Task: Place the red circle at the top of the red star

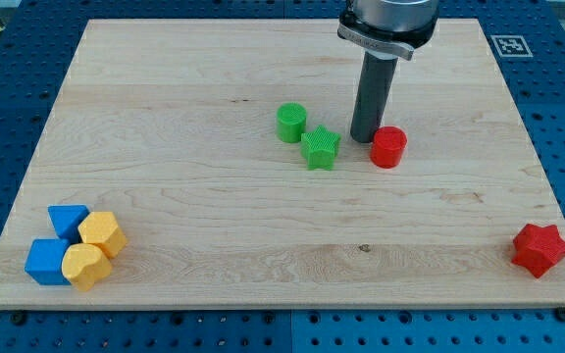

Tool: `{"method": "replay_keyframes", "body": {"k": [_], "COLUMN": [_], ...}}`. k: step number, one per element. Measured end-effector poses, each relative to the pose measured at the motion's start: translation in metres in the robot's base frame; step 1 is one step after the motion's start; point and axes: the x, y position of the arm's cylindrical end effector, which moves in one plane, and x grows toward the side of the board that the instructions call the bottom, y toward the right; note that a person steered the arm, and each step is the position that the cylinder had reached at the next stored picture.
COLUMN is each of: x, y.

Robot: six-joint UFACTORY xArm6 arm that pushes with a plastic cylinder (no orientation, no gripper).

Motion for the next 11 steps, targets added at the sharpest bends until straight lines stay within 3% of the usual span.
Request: {"method": "replay_keyframes", "body": {"k": [2, 4, 6, 9, 11], "x": [0.008, 0.041, 0.009, 0.029, 0.031], "y": [-0.018, 0.010, 0.015, 0.117, 0.133]}}
